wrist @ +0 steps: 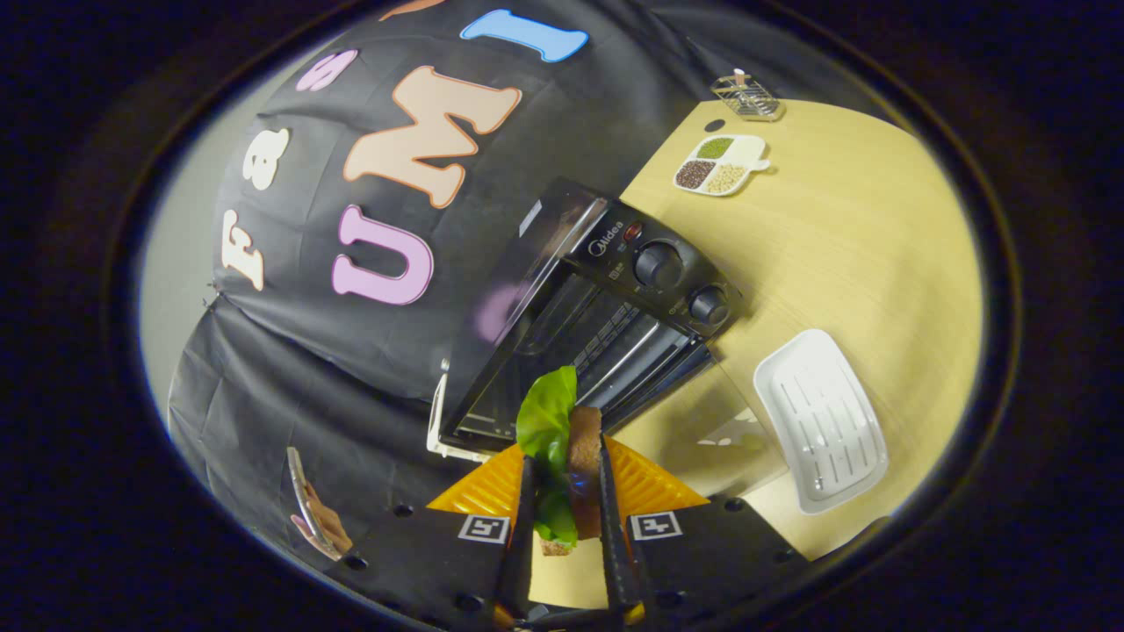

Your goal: Open the toaster oven, put the food inside, and close the toaster oven door.

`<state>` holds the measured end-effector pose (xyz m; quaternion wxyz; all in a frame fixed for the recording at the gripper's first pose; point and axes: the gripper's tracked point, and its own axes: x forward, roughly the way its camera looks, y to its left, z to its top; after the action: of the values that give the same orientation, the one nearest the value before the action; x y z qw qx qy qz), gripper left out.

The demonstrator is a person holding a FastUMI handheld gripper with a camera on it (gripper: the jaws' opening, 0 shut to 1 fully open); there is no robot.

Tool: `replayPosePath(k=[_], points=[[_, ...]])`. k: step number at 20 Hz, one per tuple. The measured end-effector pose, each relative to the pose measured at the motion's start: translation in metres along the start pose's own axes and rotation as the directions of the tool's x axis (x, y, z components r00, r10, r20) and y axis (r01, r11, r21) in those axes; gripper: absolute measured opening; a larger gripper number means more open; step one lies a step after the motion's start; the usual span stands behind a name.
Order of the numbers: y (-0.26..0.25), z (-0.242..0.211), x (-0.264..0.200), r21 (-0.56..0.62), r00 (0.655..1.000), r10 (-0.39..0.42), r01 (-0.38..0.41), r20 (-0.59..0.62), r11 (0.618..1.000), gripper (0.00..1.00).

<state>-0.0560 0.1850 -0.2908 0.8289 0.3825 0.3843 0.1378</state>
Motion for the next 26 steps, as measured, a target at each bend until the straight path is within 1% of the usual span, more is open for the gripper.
replayPosePath(k=[4, 8, 11, 13, 16, 20, 22, 25, 26], points=[[0.005, 0.0, 0.034, 0.092, 0.999, 0.033, -0.035, 0.02, 0.995, 0.36], [0.006, 0.001, 0.062, 0.112, 0.999, 0.035, -0.039, 0.034, 0.993, 0.36], [0.011, 0.005, 0.078, 0.133, 0.997, 0.051, -0.059, 0.062, 0.989, 0.36], [0.007, 0.007, 0.091, 0.144, 0.997, 0.036, -0.047, 0.074, 0.988, 0.36], [0.006, 0.015, 0.11, 0.183, 0.995, 0.035, -0.053, 0.098, 0.982, 0.36], [-0.001, 0.023, 0.128, 0.199, 0.99, -0.001, -0.026, 0.139, 0.98, 0.35], [-0.007, 0.023, 0.136, 0.206, 0.989, -0.031, 0.001, 0.143, 0.979, 0.35], [-0.017, 0.022, 0.146, 0.174, 0.987, -0.069, 0.043, 0.146, 0.984, 0.35], [-0.016, 0.022, 0.149, 0.168, 0.986, -0.061, 0.035, 0.155, 0.985, 0.36]])
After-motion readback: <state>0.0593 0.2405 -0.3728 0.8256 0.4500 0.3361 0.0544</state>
